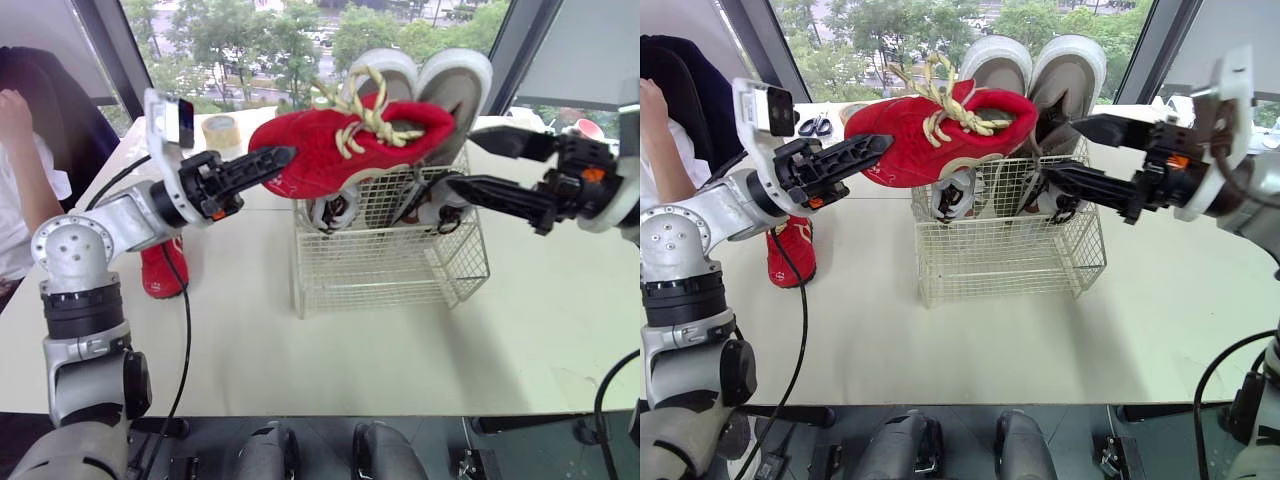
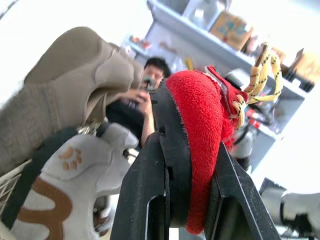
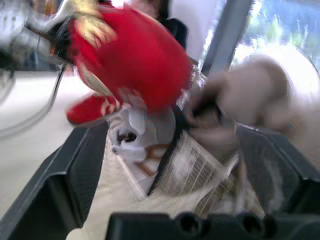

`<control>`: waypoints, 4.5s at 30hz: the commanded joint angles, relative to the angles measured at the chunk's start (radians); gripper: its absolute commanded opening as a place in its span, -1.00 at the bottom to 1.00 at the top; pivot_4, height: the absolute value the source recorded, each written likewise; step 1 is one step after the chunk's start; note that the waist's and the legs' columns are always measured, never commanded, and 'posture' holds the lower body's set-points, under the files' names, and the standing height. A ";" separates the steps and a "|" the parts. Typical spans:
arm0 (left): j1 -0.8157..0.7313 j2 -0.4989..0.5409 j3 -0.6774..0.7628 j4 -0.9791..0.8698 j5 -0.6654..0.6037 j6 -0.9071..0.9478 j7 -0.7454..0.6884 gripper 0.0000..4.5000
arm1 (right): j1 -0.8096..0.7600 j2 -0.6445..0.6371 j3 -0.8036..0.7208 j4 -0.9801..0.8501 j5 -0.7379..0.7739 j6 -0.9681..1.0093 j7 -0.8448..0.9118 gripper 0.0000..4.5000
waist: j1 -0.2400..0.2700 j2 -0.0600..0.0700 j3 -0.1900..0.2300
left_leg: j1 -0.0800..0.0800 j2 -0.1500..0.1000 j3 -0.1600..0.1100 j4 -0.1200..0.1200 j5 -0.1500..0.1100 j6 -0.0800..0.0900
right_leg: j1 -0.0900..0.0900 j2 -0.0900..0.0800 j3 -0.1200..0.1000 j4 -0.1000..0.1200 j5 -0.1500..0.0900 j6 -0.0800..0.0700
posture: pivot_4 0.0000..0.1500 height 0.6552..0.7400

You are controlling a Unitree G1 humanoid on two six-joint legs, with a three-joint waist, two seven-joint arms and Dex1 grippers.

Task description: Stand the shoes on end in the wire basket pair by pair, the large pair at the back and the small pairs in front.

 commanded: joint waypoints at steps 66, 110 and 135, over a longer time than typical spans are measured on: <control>0.252 0.127 -0.025 -0.306 0.100 -0.181 0.044 1.00 | -0.044 -0.119 0.545 0.378 -0.580 -0.553 0.515 -0.03 | -0.001 0.000 0.000 | -0.002 0.002 0.002 -0.002 0.002 -0.005 | 0.000 0.003 0.000 -0.012 0.002 -0.004 | 1.00 1.00; 0.175 0.268 0.118 0.063 0.553 0.136 0.756 1.00 | -0.330 -0.068 0.452 0.017 -0.303 -0.232 0.548 0.98 | 0.001 -0.004 0.002 | -0.002 0.000 0.002 -0.010 0.003 -0.007 | -0.003 0.000 -0.002 -0.012 0.003 -0.005 | 1.00 1.00; 0.060 -0.112 0.088 -0.287 0.623 -0.184 0.603 -0.87 | -0.269 -0.139 0.369 0.018 -0.283 -0.172 0.411 1.00 | 0.002 -0.012 0.005 | -0.002 -0.002 0.001 -0.010 0.004 -0.008 | -0.002 -0.007 -0.003 -0.011 0.003 -0.004 | 1.00 1.00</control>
